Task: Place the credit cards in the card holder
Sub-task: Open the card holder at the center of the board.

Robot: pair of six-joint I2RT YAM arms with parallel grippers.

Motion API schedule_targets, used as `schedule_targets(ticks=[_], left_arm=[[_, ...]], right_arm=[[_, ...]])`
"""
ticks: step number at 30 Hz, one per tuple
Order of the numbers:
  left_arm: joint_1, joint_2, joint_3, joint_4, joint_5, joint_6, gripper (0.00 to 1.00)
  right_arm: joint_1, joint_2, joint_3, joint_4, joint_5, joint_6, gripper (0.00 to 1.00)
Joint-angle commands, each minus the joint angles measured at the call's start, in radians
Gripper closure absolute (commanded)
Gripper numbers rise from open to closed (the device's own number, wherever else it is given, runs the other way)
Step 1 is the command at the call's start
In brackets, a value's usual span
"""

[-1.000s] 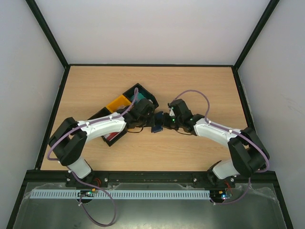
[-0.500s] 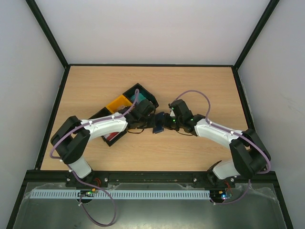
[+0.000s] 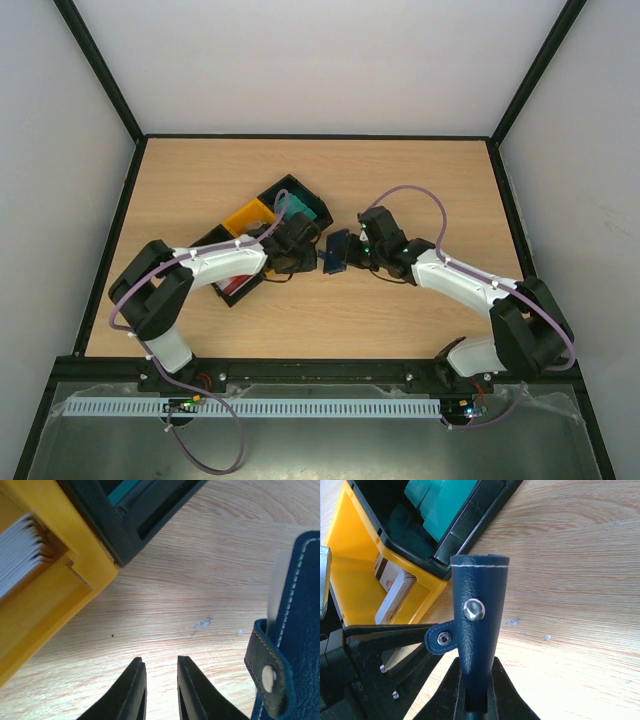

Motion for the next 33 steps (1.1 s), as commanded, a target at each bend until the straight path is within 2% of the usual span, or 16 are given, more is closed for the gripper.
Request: schedule_targets(ticks=[1,4,11,16,20,24,33], left_arm=[[0.008,-0.044,-0.022,0.043,0.049,0.010,0.76],[0.023,-0.079,-0.036,0.066,0.075,-0.006,0.71],[0.031,-0.191,-0.093,0.063,-0.011,-0.051,0.70],[0.032,-0.235,-0.124,0.160,0.081,-0.039,0.51],[0.034,-0.207,-0.127,0.206,0.157,-0.025,0.48],[0.035,-0.174,-0.129,0.210,0.168,-0.020,0.52],[0.034,-0.128,-0.143,0.208,0.190,-0.016,0.76]], right_arm=[[-0.001,-0.016,0.025,-0.007,-0.016,-0.022,0.98],[-0.001,-0.017,0.015,0.005,-0.056,-0.030,0.98],[-0.001,-0.007,0.006,0.004,-0.058,-0.033,0.98],[-0.001,-0.003,0.007,0.011,-0.078,-0.032,0.98],[-0.001,-0.007,0.004,0.029,-0.111,-0.029,0.98],[-0.001,-0.012,-0.005,0.043,-0.141,-0.024,0.98],[-0.001,-0.002,-0.021,0.063,-0.163,-0.010,0.98]])
